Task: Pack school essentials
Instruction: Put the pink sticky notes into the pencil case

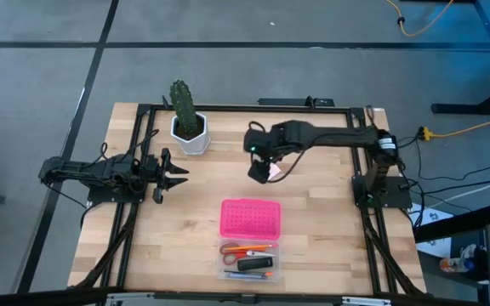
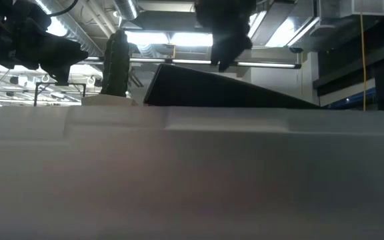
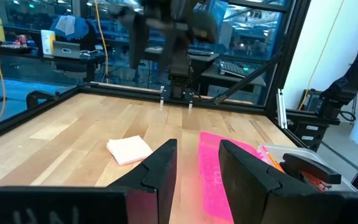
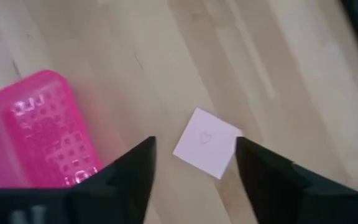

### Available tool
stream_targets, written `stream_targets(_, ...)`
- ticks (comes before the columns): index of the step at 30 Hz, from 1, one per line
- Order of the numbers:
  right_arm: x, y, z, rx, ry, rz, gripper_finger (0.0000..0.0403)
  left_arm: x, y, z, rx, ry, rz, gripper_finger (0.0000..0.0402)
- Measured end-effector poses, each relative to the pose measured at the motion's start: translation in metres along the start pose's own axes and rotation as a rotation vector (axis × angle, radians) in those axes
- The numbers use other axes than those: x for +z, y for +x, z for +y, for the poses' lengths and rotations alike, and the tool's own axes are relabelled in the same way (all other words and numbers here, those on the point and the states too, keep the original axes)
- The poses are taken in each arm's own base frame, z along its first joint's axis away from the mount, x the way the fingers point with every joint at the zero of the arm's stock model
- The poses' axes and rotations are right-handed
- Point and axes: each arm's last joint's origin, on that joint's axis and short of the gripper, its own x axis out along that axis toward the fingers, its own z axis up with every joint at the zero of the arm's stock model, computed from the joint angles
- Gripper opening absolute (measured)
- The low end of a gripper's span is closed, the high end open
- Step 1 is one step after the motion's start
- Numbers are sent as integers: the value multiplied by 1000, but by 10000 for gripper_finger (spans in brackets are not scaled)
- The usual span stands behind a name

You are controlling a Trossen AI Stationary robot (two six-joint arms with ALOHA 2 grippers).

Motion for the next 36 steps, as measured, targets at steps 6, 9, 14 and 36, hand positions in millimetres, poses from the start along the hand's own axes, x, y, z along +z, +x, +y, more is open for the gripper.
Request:
stream_targets(6, -2, 50, 7, -34, 6, 91, 315, 0, 0, 0, 0, 0, 0, 114)
stream_targets(9, -5, 71, 6, -56, -5, 149, 335, 0, 0, 0, 0, 0, 0, 114)
stream_targets(14, -9, 91, 7, -53, -143, 214, 341, 0, 0, 0, 0, 0, 0, 114)
stream_targets(36, -7, 144, -6, -60, 46, 300, 342, 0, 0, 0, 1, 0, 0, 114)
